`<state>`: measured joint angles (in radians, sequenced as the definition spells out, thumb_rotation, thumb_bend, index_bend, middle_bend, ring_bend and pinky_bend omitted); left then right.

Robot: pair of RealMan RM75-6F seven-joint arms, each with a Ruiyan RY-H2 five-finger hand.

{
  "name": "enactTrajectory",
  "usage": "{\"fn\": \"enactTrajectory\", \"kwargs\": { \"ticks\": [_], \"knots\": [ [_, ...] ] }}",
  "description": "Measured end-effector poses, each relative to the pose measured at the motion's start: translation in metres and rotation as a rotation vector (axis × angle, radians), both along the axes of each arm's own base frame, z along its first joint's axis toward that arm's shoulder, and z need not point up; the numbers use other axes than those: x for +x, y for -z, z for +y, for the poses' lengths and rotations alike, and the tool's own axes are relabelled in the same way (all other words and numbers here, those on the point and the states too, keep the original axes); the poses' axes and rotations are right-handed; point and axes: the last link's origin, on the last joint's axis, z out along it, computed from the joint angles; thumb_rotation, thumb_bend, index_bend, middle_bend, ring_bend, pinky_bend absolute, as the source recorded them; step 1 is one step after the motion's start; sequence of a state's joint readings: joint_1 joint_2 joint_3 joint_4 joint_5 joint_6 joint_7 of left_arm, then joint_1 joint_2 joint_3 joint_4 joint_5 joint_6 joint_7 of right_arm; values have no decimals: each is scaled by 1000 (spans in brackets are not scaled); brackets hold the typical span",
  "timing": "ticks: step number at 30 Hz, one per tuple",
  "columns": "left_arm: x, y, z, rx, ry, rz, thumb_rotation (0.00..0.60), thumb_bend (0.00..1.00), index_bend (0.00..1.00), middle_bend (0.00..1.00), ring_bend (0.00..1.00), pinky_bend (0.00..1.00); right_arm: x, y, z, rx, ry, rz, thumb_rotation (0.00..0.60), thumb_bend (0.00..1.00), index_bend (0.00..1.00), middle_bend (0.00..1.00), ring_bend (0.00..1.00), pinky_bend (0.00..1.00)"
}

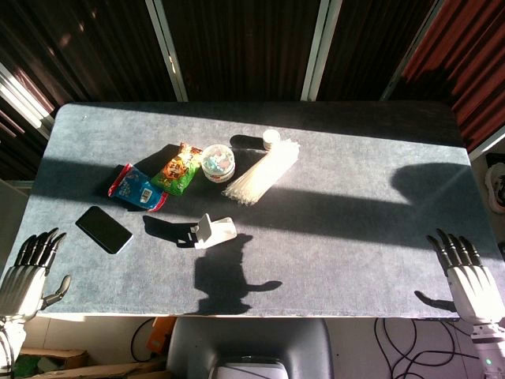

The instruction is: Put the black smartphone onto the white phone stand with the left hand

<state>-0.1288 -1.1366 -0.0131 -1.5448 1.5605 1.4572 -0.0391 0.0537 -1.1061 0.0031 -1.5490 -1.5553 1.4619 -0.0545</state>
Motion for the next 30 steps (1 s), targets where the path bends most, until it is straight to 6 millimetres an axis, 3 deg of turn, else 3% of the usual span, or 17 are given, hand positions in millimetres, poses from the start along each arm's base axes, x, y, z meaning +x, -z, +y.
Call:
{"fn": "enactTrajectory", "kwargs": {
  "ticks": [9, 15, 22, 30],
  "knots": [
    [-1, 5, 10, -23, 18, 15, 600, 390, 0, 0, 0, 0, 2, 0, 0, 0, -11, -9, 600, 110, 0, 0, 0, 0],
    [-14, 9, 42, -41, 29, 92, 600, 375, 0, 0, 0, 0, 4, 3, -1, 12, -11, -8, 600, 109, 0, 0, 0, 0],
    [-30, 30, 72, -110, -12, 112, 600, 352, 0, 0, 0, 0, 6, 10, -2, 34, -10, -1, 600, 109, 0, 0, 0, 0],
    [-44, 58, 91, -151, -58, 109, 600, 349, 0, 0, 0, 0, 7, 11, -3, 33, -16, -10, 600, 110, 0, 0, 0, 0]
  ]
}}
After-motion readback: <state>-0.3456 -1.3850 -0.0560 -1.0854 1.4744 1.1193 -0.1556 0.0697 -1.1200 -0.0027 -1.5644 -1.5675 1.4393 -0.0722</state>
